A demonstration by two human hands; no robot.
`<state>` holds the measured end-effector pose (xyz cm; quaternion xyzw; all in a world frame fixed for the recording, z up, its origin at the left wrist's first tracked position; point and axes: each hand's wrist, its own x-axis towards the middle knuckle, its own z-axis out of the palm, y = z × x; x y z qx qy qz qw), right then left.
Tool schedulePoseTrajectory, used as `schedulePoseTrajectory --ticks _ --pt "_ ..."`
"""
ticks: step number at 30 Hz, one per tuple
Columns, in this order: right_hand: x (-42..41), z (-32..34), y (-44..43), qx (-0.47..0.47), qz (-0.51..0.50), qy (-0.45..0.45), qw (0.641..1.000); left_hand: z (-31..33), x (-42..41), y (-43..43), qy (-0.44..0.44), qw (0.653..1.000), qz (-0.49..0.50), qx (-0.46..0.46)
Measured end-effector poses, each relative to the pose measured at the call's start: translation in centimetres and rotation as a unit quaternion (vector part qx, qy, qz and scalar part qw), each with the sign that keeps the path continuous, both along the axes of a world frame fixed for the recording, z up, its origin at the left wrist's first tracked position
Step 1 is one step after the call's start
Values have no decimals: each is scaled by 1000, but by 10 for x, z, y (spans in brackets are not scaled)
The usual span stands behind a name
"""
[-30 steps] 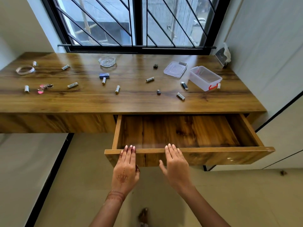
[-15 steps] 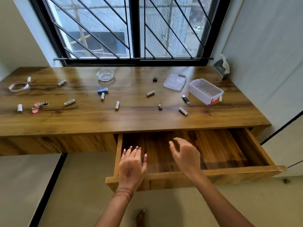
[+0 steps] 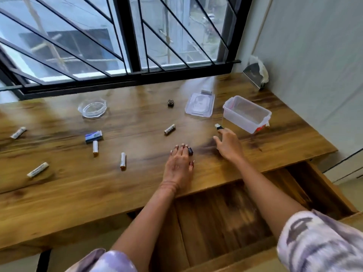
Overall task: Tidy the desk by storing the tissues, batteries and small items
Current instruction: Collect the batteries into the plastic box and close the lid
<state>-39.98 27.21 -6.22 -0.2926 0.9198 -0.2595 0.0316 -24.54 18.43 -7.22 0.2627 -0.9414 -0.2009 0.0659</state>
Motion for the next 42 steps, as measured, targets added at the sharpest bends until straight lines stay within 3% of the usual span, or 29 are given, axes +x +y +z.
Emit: schedulePoseTrajectory --ticks 5,10,13,22,29,35,42 --pt "-16 -9 -19 90 -15 21 996 -16 -13 -16 29 999 -14 39" --pt "-20 -8 -23 72 -51 77 993 -20 -14 -17 90 995 18 46" --pt "-23 -6 -23 73 -59 67 993 -15 -16 -18 107 992 22 59" --pt "48 13 -2 -122 -1 22 992 -5 11 -3 88 991 69 73" --pt "142 -12 61 -160 -10 -99 982 -12 96 39 168 981 62 77" --pt "183 -41 97 -79 -7 -178 981 -44 149 75 46 990 79 106" --pt "192 -70 81 53 0 -229 972 -60 138 86 -78 979 125 144"
